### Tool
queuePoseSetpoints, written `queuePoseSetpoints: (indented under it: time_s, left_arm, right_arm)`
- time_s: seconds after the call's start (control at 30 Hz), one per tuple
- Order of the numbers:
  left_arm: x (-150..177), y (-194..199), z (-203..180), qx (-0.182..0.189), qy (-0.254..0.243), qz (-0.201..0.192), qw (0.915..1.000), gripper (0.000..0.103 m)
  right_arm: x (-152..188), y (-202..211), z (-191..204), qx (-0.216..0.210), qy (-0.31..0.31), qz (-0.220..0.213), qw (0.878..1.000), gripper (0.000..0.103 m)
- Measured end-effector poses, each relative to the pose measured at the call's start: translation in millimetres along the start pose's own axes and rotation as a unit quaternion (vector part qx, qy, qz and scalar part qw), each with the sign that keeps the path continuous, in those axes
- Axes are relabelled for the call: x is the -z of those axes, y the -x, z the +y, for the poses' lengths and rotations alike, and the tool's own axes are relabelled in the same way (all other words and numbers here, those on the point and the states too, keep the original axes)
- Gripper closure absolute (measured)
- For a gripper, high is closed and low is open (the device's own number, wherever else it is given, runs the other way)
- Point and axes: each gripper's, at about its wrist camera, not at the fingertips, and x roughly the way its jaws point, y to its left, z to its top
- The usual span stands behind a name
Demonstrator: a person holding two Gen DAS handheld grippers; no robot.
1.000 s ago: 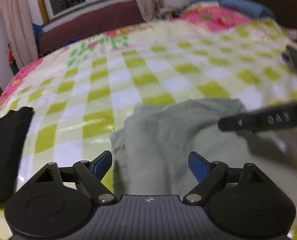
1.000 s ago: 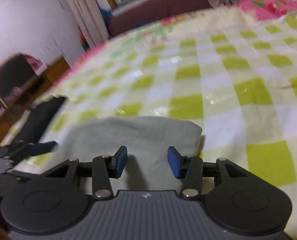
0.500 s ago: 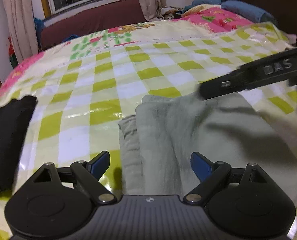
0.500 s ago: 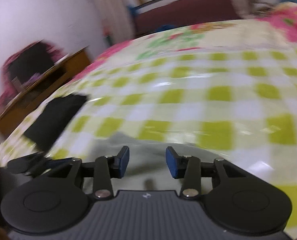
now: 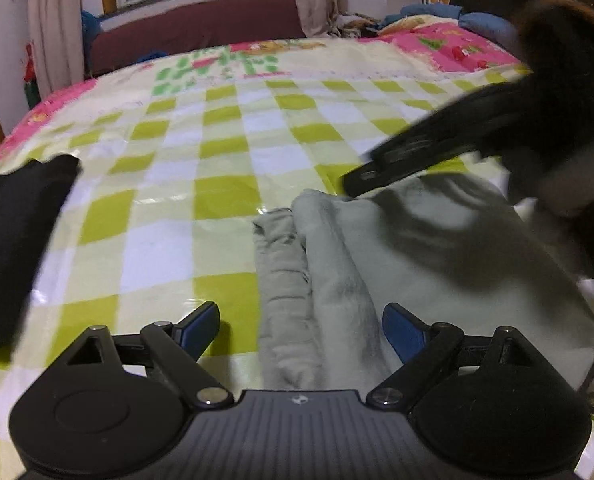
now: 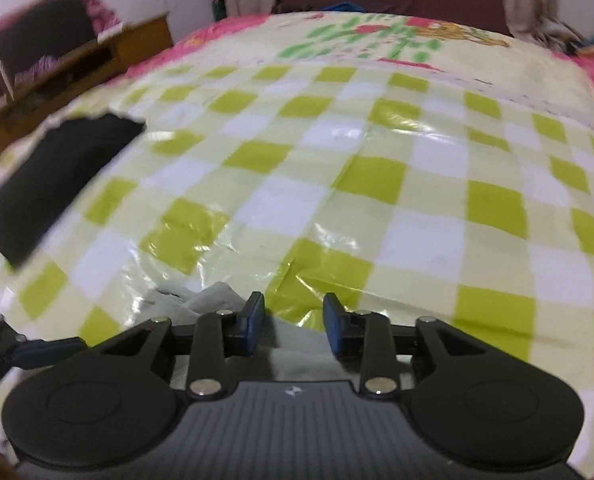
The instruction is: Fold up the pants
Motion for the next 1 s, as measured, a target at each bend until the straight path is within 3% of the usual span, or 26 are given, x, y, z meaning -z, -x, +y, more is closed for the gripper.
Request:
queuePoseSetpoints:
  time_s: [0.13, 0.27, 0.37, 0.53, 0.6, 0.63, 0.67, 0.73, 1.0]
  left_arm:
    - [-1, 11, 4, -0.008, 0.001, -0.01, 0.9999, 0.001]
    - [4, -3, 1, -0.009, 0.015, 0.019, 0.9997, 0.001]
    - [6, 0, 3, -0.001, 0.038, 0.021, 0.9991, 0.007]
    - [4, 0, -2, 0.002, 0.029, 0.02, 0.9994, 0.023]
    - [4, 1, -5, 0.007, 0.034, 0.018, 0.9992, 0.033]
    - [3, 1, -7, 0.007, 0.032, 0.016, 0.9993, 0.038]
    - [2, 1, -9, 0.003, 0.029, 0.014, 0.9995, 0.039]
    - [1, 1, -13, -0.008, 0.024, 0.01, 0.9996, 0.04]
    - [-8, -10, -18, -0.026, 0.03, 0.013, 0.9991, 0.039]
  right_arm:
    - [33, 64, -15, -0.035, -0.041, -0.037, 0.998, 0.067]
    - [78, 103, -25, -0.02, -0.083, -0.037, 0.996, 0.064]
    - [109, 115, -28, 0.013, -0.099, -0.029, 0.995, 0.053]
    - [120, 98, -37, -0.011, -0.151, -0.017, 0.988, 0.042]
    - [112, 91, -38, -0.031, -0.167, -0.027, 0.985, 0.048]
    - [109, 87, -40, -0.045, -0.172, -0.028, 0.984, 0.061]
    - [102, 81, -41, -0.049, -0.174, -0.022, 0.983, 0.071]
    - [92, 71, -43, -0.047, -0.167, -0.015, 0.985, 0.077]
    - [62, 55, -53, -0.017, -0.15, -0.013, 0.988, 0.078]
